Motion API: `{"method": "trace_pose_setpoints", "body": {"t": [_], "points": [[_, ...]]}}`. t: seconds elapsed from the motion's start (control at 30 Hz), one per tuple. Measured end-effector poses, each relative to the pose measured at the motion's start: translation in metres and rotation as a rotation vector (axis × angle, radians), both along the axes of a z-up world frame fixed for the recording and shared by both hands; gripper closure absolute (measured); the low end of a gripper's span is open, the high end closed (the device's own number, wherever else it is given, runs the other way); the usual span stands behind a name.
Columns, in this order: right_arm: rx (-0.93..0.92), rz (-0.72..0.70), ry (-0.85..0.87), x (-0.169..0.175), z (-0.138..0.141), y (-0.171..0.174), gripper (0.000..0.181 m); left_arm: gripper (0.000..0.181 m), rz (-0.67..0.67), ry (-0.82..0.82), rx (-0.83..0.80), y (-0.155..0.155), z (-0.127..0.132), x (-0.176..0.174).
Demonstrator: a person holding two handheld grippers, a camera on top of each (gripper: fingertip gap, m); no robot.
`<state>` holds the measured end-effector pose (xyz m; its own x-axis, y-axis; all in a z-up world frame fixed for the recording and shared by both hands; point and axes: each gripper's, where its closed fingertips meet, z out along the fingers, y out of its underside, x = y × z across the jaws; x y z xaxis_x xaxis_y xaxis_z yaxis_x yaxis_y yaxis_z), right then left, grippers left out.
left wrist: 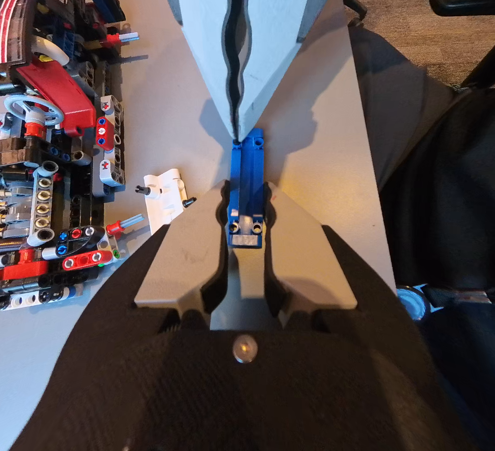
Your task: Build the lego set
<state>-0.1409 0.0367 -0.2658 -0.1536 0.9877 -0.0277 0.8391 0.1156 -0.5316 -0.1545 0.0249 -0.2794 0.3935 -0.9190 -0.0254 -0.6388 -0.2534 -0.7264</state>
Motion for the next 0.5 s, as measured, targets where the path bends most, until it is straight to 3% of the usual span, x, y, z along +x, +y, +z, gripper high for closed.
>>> {"method": "trace_pose_setpoints", "body": {"t": [0.1, 0.23, 0.3, 0.33, 0.37, 0.5], "points": [[-0.003, -0.019, 0.008, 0.001, 0.002, 0.002, 0.181, 0.16, 0.001, 0.0, 0.001, 0.0, 0.0, 0.0], [-0.053, -0.068, 0.157, -0.005, 0.021, 0.005, 0.181, 0.16, 0.004, 0.0, 0.001, 0.001, 0.0, 0.0], [-0.099, -0.092, 0.192, -0.002, 0.018, 0.005, 0.181, 0.159, 0.011, 0.002, 0.004, 0.001, 0.0, -0.001], [-0.124, -0.089, 0.194, 0.001, 0.013, 0.002, 0.16, 0.159, 0.015, 0.004, 0.006, 0.002, 0.0, -0.002], [-0.141, -0.079, 0.2, 0.002, 0.009, -0.001, 0.15, 0.16, 0.019, 0.004, 0.007, 0.002, 0.0, -0.002], [-0.071, -0.049, 0.256, 0.001, 0.0, 0.001, 0.141, 0.16, 0.03, -0.005, -0.008, 0.004, 0.001, -0.003]]}}
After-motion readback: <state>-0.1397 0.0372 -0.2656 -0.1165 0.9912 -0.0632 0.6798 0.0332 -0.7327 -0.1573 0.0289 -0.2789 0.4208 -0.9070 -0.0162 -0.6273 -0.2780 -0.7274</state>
